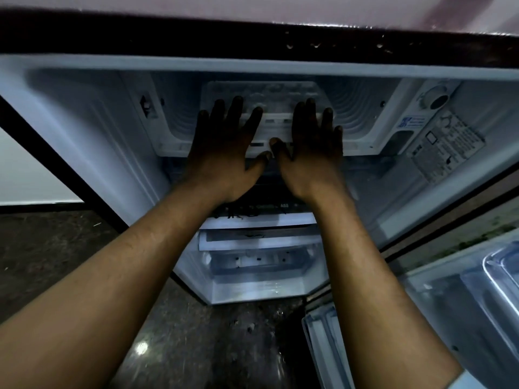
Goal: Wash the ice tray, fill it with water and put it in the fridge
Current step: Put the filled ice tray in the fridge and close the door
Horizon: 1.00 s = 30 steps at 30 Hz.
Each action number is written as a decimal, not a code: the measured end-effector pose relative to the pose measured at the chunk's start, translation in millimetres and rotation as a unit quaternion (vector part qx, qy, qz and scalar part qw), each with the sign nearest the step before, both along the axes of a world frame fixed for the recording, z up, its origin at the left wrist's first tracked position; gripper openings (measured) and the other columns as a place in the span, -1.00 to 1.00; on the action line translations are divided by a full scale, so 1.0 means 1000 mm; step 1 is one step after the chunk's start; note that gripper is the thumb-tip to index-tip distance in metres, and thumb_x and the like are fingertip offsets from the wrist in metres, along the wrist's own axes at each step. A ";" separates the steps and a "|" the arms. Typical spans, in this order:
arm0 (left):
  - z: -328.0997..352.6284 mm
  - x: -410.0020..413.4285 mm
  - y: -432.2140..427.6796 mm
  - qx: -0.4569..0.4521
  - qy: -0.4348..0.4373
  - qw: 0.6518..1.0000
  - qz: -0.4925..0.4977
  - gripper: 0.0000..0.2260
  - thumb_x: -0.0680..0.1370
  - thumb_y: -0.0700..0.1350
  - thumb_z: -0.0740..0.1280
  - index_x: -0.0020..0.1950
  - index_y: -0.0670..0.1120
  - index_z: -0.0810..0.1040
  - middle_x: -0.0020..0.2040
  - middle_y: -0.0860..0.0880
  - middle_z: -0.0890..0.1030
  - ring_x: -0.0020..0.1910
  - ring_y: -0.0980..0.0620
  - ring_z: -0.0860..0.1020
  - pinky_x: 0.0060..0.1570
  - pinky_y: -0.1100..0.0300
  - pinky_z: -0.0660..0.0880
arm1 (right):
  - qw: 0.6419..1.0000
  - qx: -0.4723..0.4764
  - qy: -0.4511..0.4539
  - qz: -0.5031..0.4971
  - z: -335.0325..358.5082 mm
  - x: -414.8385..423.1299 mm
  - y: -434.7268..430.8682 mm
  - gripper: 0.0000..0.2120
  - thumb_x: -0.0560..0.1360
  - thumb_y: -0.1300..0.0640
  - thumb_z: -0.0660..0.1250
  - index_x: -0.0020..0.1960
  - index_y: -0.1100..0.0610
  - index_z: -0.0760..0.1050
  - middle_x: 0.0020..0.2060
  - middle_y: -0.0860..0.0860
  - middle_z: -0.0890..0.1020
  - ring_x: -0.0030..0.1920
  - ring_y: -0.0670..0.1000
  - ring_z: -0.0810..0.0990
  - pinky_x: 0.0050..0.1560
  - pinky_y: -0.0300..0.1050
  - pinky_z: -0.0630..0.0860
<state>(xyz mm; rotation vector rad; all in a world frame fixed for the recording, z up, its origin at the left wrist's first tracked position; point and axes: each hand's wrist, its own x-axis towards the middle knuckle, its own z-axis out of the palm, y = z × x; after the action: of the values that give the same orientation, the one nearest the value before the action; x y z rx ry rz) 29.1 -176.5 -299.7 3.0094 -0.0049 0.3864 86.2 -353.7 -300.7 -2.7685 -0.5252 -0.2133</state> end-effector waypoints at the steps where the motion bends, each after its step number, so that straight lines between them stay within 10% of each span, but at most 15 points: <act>1: 0.001 0.000 0.000 0.002 0.001 1.000 0.000 -0.25 0.65 0.34 0.05 0.75 0.11 -0.13 0.76 -0.10 -0.14 0.72 -0.23 -0.16 0.67 -0.22 -0.23 | 1.000 0.000 0.003 0.000 -0.001 0.000 0.000 -0.23 0.69 -0.30 -0.04 0.71 0.03 -0.28 0.69 0.00 -0.26 0.68 0.15 -0.31 0.65 0.15 -0.31; 30: 0.054 -0.131 -0.019 0.066 0.146 0.979 -0.129 -0.18 0.64 0.42 0.07 0.74 0.10 -0.21 0.75 -0.16 -0.18 0.70 -0.31 -0.23 0.63 -0.34 -0.23 | 0.984 -0.036 0.161 -0.063 0.048 -0.199 -0.043 -0.13 0.62 -0.43 -0.23 0.71 0.14 -0.19 0.70 0.08 -0.18 0.69 0.06 -0.26 0.65 0.04 -0.30</act>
<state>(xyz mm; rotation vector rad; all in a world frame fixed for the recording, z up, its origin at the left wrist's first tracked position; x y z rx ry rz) -101.6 -195.1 -245.3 3.1055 -0.4076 -0.0850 -112.5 -396.8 -253.2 -2.8275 -0.2786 0.2288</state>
